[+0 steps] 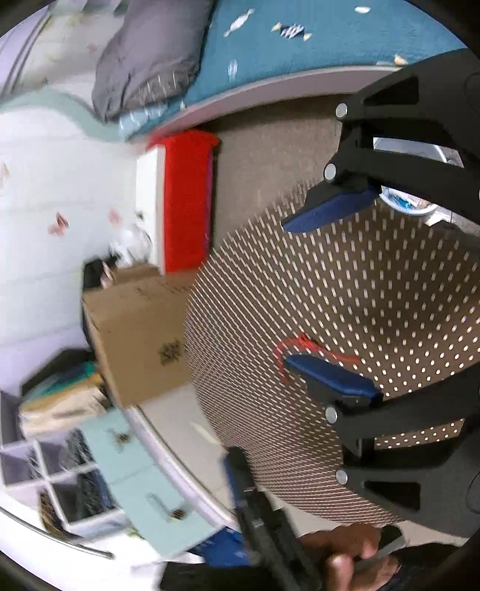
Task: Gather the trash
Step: 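Carry the cream tag and red string to the wastebasket with both grippers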
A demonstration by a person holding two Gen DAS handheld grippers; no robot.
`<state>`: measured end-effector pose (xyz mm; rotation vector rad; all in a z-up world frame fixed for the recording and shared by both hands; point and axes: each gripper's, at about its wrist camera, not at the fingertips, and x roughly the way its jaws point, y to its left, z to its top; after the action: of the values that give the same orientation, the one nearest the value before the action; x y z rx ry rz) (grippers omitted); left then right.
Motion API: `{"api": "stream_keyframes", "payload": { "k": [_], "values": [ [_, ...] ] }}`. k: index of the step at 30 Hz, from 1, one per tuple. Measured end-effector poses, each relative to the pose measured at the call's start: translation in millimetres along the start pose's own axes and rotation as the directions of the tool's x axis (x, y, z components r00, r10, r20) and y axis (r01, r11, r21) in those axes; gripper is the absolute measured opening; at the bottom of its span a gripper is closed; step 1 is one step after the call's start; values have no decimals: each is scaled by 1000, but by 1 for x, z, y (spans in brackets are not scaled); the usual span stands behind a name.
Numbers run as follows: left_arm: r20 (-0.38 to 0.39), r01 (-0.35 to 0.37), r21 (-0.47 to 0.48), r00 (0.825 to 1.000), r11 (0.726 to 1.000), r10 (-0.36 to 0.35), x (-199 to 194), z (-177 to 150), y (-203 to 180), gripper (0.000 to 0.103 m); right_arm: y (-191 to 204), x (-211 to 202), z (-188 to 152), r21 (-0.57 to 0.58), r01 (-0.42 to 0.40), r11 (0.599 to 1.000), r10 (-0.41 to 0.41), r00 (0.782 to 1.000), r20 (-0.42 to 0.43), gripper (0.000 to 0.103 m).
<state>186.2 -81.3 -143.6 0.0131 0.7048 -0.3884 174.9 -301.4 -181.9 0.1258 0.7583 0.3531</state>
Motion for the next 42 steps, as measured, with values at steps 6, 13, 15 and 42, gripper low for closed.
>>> {"api": "stream_keyframes", "payload": {
  "k": [6,13,15,42],
  "values": [
    [-22,-31,-24,999,999,30,-2,-9,12,21,30,70,-8,-44,-60,997,55,992,-116,50],
    [-30,-52,-39,998,998,51,-1,-9,22,21,50,104,-14,-141,-50,989,24,983,-183,9],
    [-29,-50,-42,998,998,49,1,-7,20,21,45,91,-13,-141,-44,989,22,988,-151,9],
    [-115,248,144,966,958,-233,67,16,-197,21,-201,-90,-64,387,150,910,-181,982,47,9]
  ]
}}
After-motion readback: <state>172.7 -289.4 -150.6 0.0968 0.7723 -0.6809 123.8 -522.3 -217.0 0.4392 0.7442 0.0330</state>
